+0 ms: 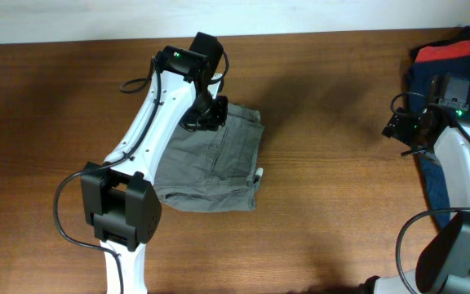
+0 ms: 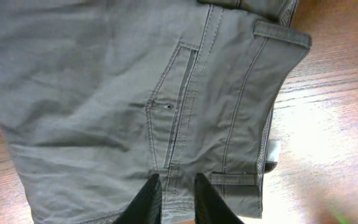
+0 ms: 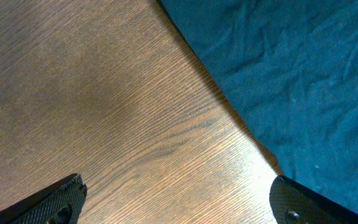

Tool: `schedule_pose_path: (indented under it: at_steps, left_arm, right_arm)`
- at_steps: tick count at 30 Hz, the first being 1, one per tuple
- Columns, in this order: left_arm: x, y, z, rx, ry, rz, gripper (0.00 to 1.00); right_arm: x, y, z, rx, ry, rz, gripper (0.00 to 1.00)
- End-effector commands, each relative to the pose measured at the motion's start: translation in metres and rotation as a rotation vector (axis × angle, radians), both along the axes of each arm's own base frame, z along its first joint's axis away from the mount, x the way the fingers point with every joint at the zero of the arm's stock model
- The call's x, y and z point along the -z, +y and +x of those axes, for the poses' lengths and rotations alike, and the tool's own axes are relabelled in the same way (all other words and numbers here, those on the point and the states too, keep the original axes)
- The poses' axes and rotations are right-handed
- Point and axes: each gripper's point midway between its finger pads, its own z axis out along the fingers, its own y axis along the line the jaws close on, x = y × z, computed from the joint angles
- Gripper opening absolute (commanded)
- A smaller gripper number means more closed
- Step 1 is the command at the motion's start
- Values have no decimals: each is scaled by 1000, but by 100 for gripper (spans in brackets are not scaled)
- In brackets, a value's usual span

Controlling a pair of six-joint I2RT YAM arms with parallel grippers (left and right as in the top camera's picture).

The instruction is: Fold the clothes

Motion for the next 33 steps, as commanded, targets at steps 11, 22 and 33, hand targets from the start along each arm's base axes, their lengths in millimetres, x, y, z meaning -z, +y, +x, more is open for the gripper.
schedule_pose_path:
  at_steps: [11,22,33]
  left_arm:
    - [4,-12,-27,24,108,-25,1]
    - [43,-31,-74,84,265,-21,1]
    - [89,-58,-104,117,349,-138,1]
  right_arm:
    - [2,0,-1,-2,6,-2,99]
    - [2,0,-1,-2,6,-2,99]
    - [2,-1,-2,-2,6,-2,98]
